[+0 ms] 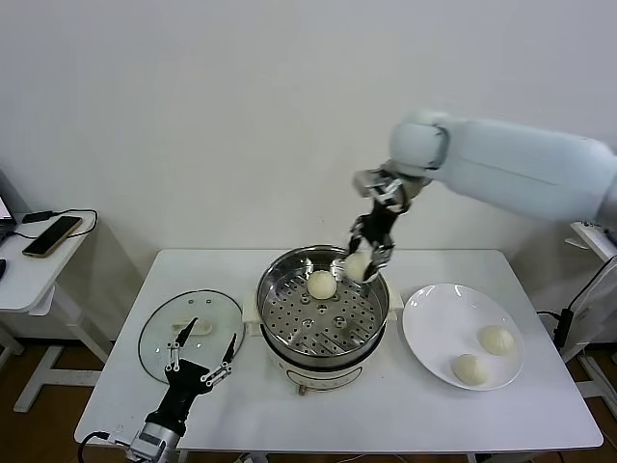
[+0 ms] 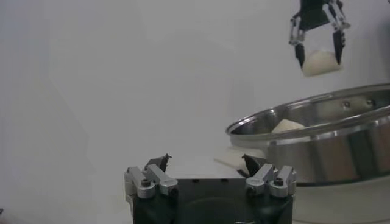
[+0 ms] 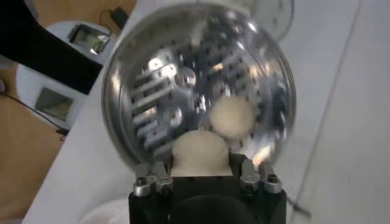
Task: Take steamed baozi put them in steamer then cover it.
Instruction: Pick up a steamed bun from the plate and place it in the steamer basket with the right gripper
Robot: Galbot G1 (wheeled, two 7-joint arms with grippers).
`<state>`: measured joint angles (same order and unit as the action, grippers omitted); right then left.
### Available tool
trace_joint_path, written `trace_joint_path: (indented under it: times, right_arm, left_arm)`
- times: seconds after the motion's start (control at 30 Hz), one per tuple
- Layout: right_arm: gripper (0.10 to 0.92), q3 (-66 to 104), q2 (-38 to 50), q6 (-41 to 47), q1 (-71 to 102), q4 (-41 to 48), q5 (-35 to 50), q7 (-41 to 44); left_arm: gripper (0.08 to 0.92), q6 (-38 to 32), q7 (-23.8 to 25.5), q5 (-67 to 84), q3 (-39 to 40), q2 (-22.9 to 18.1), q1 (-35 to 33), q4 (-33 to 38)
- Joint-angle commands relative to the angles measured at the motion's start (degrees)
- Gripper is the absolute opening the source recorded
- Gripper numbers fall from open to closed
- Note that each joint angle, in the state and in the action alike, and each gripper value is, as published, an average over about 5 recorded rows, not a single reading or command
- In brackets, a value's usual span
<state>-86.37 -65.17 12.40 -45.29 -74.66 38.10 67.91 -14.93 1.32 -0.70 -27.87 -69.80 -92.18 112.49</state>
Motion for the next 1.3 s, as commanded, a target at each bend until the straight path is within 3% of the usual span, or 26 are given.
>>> trace_joint_path:
  times: [0.03,0.87,0.97,1.2,1.3]
  right_arm:
    - [0.635,-3.02,-8.47,3.88,1.03,-2.7,7.06,-7.47]
    - [0.621,-4.78,-15.12,7.42,7.06,1.64,5.36,-15.27]
    - [0.648,-4.73,-15.2,7.61,7.16,1.66,5.33,-15.49]
    - [0.804,-4.36,-14.16,7.69,6.61,0.96,4.51,-15.25]
    - [0.82,-3.7,-11.93,7.59,5.11,-0.42,3.01,-13.96]
  left_arm:
    - [0.823,-0.13,0.0,-0.06,-0.06,-0.11,0.29,-0.76]
    - [0.823,0.15,-0.34,0.04,-0.48,-0.04,0.27,-0.58]
    - [0.823,0.03,-0.36,0.04,-0.56,-0.09,0.21,-0.58]
    - [0.823,-0.28,-0.69,0.03,-0.62,-0.45,-0.07,-0.58]
    - [0.823,-0.37,-0.75,0.03,-0.82,-0.53,-0.24,-0.37]
